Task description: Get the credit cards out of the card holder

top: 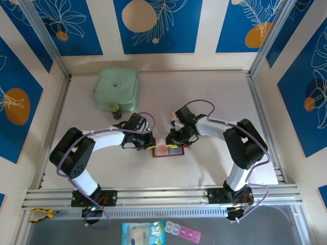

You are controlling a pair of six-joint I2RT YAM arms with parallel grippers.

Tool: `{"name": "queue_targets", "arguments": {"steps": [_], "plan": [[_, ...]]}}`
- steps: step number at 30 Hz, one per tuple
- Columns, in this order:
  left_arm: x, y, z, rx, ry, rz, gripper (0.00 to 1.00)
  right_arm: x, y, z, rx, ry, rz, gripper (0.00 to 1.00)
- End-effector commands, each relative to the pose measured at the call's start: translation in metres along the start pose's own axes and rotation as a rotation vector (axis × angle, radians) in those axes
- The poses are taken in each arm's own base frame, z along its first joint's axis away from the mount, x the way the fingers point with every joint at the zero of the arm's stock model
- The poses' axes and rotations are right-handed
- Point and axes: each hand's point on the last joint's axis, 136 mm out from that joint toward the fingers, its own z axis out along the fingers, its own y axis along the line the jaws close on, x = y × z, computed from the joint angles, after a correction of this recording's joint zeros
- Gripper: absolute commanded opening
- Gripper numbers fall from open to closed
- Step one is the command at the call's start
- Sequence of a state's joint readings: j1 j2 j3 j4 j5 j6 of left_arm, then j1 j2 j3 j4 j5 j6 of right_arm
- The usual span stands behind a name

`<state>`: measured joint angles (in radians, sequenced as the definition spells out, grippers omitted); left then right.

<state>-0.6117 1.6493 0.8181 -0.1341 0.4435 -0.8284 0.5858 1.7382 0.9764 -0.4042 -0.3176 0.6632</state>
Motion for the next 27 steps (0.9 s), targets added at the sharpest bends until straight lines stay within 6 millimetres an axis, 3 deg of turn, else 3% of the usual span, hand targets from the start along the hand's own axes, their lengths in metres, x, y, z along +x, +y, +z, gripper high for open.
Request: {"name": "queue_targets", "arguments": {"steps": [1, 18, 27], "plan": [[0.006, -0.001, 0.005, 0.02, 0.023, -0.012, 0.07, -0.003, 0.01, 0.001, -0.023, 0.009, -0.009, 0.22], [0.016, 0.005, 0.013, 0.04, 0.06, -0.03, 0.04, -0.003, 0.007, 0.007, -0.022, 0.023, -0.008, 0.22], [0.016, 0.018, 0.014, -0.024, 0.058, -0.031, 0.04, -0.004, 0.006, 0.01, -0.024, 0.028, -0.009, 0.22]]}}
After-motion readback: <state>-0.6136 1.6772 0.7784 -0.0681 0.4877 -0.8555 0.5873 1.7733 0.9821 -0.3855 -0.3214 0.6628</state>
